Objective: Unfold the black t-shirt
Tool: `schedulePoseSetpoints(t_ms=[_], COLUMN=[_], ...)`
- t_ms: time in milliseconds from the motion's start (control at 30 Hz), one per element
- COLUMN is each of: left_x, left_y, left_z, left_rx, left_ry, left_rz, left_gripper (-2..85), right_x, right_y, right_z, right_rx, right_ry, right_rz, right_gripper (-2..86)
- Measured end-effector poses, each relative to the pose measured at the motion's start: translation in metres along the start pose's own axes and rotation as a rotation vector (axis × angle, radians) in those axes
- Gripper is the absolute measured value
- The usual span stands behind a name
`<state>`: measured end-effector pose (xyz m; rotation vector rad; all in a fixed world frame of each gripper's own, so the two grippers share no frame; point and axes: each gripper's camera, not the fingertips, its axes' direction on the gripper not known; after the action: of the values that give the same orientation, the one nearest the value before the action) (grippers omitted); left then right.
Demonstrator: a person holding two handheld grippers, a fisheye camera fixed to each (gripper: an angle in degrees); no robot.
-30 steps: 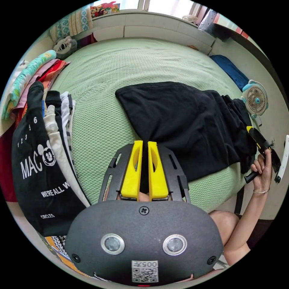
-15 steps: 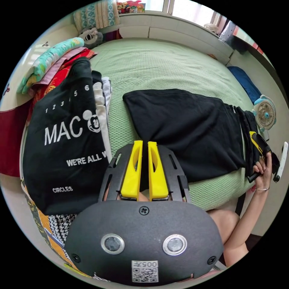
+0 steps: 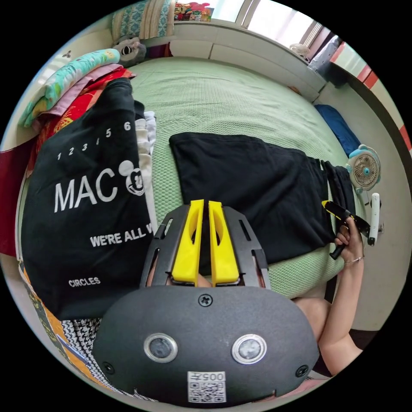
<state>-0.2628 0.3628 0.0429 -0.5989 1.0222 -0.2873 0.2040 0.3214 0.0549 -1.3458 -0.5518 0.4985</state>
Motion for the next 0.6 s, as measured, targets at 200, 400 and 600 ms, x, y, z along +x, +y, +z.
schedulePoseSetpoints(t_ms=[200, 400, 600], left_x=[-0.021, -0.051, -0.060], left_y=[0.001, 0.005, 0.014], left_z=[-0.016, -0.021, -0.025], left_rx=[0.126, 0.164, 0.197], left_ry=[-0.030, 0.087, 0.054], left_rz=[-0.071, -0.115, -0.103], left_gripper=[5.9, 8.9, 10.9], right_x=[-0.002, -0.003, -0.013], right_y=[0.010, 0.026, 0.032], right_z=[-0.014, -0.027, -0.011], right_rx=[0.091, 0.241, 0.301], right_ry=[0.138, -0.031, -0.038], right_rz=[0.031, 0.012, -0.041], right_gripper=[3.9, 5.9, 6.8])
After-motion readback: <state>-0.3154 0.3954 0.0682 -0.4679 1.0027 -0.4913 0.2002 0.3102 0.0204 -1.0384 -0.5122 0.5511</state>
